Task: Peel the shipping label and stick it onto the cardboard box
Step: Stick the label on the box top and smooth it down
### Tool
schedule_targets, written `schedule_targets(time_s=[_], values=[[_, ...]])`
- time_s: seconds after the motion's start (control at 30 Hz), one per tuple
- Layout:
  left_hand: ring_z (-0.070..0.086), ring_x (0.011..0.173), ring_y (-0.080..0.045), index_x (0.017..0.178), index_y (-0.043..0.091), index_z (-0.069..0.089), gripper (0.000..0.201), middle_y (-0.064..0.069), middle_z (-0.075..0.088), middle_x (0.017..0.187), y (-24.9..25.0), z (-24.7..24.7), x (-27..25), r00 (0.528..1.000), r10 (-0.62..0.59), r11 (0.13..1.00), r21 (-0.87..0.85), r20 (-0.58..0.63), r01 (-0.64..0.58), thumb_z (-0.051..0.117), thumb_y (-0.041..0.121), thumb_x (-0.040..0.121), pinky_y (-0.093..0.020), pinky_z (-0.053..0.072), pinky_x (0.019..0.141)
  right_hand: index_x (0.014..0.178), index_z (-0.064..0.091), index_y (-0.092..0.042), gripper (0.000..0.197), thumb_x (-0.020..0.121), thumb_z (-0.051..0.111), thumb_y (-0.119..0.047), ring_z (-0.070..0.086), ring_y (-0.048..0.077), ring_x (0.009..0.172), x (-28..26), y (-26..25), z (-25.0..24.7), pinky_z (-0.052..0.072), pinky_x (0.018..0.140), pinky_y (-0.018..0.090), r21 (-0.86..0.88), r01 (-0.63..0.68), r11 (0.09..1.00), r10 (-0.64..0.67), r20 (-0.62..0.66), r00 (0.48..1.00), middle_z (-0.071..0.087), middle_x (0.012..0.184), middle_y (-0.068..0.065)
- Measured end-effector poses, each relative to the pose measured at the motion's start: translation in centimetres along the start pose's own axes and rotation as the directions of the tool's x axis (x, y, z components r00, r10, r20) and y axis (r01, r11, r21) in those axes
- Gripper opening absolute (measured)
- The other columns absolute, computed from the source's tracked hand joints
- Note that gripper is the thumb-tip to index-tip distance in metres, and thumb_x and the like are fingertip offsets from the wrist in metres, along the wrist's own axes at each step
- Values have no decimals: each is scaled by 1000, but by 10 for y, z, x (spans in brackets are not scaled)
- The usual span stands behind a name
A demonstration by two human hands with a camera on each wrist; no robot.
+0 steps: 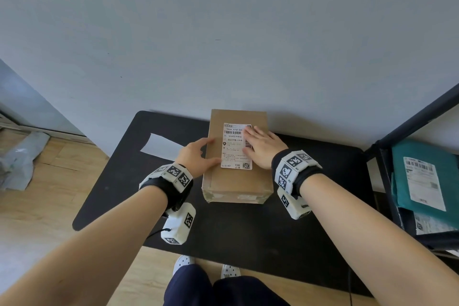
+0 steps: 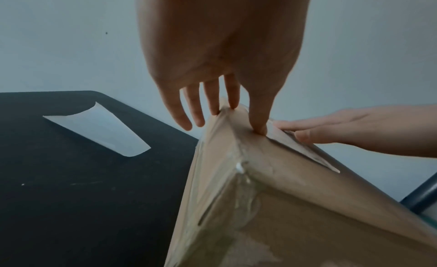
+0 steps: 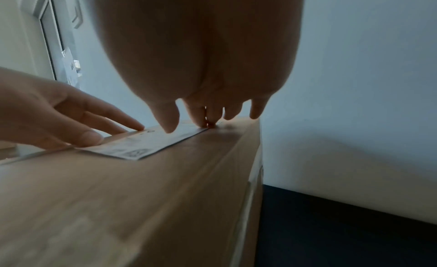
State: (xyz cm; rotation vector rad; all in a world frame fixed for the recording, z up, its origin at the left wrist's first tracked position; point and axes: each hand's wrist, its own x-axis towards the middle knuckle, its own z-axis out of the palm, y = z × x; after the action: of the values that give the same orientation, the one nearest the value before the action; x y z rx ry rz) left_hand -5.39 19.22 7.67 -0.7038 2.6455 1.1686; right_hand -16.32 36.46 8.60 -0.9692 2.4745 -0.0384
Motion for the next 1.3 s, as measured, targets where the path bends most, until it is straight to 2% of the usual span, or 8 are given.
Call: schedule_targets(time_s=[0.13, 0.27, 0.53, 0.7, 0.8, 0.9, 1.03, 1.3], values=[[54, 122, -25, 144, 28, 37, 75, -3, 49, 143, -2, -5, 3, 996, -17, 1000, -25, 89, 19, 73, 29, 79, -36, 45, 101, 152, 3, -16, 59, 101, 22, -39, -4, 14, 149, 4, 9, -6, 3, 121, 40, -22, -59, 998, 59, 3, 998, -4, 162, -2], [52, 124, -25, 147, 32, 30, 80, -2, 44, 147, -6, -7, 4, 987, -30, 999, -17, 160, 33, 73, 28, 79, -39, 43, 105, 152, 2, -15, 60, 101, 22, -39, -4, 14, 149, 10, 3, -11, 2, 121, 41, -35, -50, 998, 52, 36, 998, -5, 162, -1], [52, 123, -24, 147, 36, 26, 85, -1, 43, 148, -9, -8, 5, 981, -29, 999, -16, 191, 33, 74, 30, 78, -37, 42, 105, 152, 3, -17, 56, 101, 20, -32, -4, 13, 149, 37, -35, -23, 2, 121, 39, -72, 43, 996, -32, 140, 990, -5, 162, -4], [53, 120, -24, 147, 37, 24, 89, 0, 44, 147, -11, -6, 3, 984, -32, 999, -1, 178, 32, 76, 32, 76, -33, 42, 100, 152, 2, -15, 55, 101, 19, -27, -1, 15, 149, 39, -39, -26, 5, 122, 39, -76, 63, 995, -51, 156, 986, -4, 162, -2], [53, 118, -24, 148, 36, 25, 89, 0, 46, 145, -11, -5, 3, 985, -30, 1000, 1, 172, 30, 76, 32, 75, -34, 44, 100, 152, 5, -15, 54, 101, 18, -27, 0, 14, 149, 31, -37, -17, 7, 122, 38, -74, 100, 992, -89, 138, 986, -2, 162, -1], [51, 124, -26, 149, 33, 24, 91, 0, 43, 149, -11, -5, 6, 981, -19, 1000, -6, 191, 21, 77, 30, 75, -38, 42, 106, 152, 7, -16, 54, 100, 19, -27, 2, 14, 149, 15, -41, -8, 6, 122, 38, -72, 132, 989, -123, 122, 985, 1, 162, -2], [52, 125, -26, 150, 33, 21, 101, -1, 43, 149, -12, -8, 11, 972, -1, 997, 73, 234, -17, 81, 32, 69, -37, 42, 107, 152, 8, -19, 54, 100, 23, -27, 3, 13, 149, -9, -49, 5, 6, 121, 36, -56, 127, 990, -121, 95, 988, 3, 162, -5], [43, 135, -24, 150, 32, 16, 106, -3, 41, 150, -10, -7, 14, 966, -8, 993, 119, 258, -23, 81, 28, 68, -41, 37, 112, 152, 7, -20, 54, 101, 22, -26, 2, 14, 149, -47, -61, 21, 8, 121, 36, -51, 122, 991, -114, 149, 982, 1, 162, -5]])
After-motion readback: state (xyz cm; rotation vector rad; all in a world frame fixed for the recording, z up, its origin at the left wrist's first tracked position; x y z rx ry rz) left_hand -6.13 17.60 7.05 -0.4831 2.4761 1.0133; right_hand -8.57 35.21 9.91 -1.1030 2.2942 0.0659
